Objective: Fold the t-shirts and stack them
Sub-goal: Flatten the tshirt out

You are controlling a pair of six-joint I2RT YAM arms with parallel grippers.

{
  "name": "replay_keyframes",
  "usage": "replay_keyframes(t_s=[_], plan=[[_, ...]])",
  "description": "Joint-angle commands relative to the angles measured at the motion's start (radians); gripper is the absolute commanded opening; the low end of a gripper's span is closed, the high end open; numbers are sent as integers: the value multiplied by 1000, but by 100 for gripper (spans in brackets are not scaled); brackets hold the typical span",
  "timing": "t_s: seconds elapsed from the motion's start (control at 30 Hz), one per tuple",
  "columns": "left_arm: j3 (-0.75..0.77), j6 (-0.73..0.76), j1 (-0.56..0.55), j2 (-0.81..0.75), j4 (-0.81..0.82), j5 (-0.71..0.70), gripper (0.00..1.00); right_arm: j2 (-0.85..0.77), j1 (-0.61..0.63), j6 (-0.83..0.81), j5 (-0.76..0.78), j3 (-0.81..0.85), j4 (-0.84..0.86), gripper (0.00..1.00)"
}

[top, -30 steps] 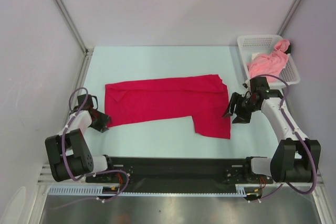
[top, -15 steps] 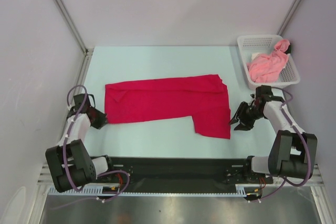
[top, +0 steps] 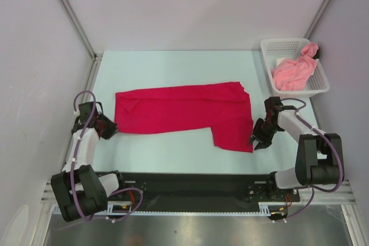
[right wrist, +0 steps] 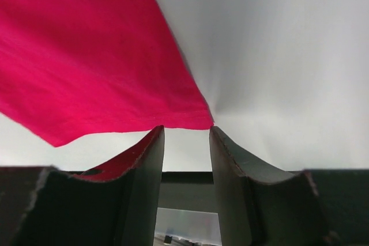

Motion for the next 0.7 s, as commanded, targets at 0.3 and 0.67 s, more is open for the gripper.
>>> replay_keyframes(t_s=[0.3, 0.67], plan=[[50, 59, -6, -4, 5, 21, 0, 67, 43, 56, 119, 3, 40, 42], [70, 87, -6, 6, 9, 9, 0, 136, 64, 53, 103, -12, 86, 33]])
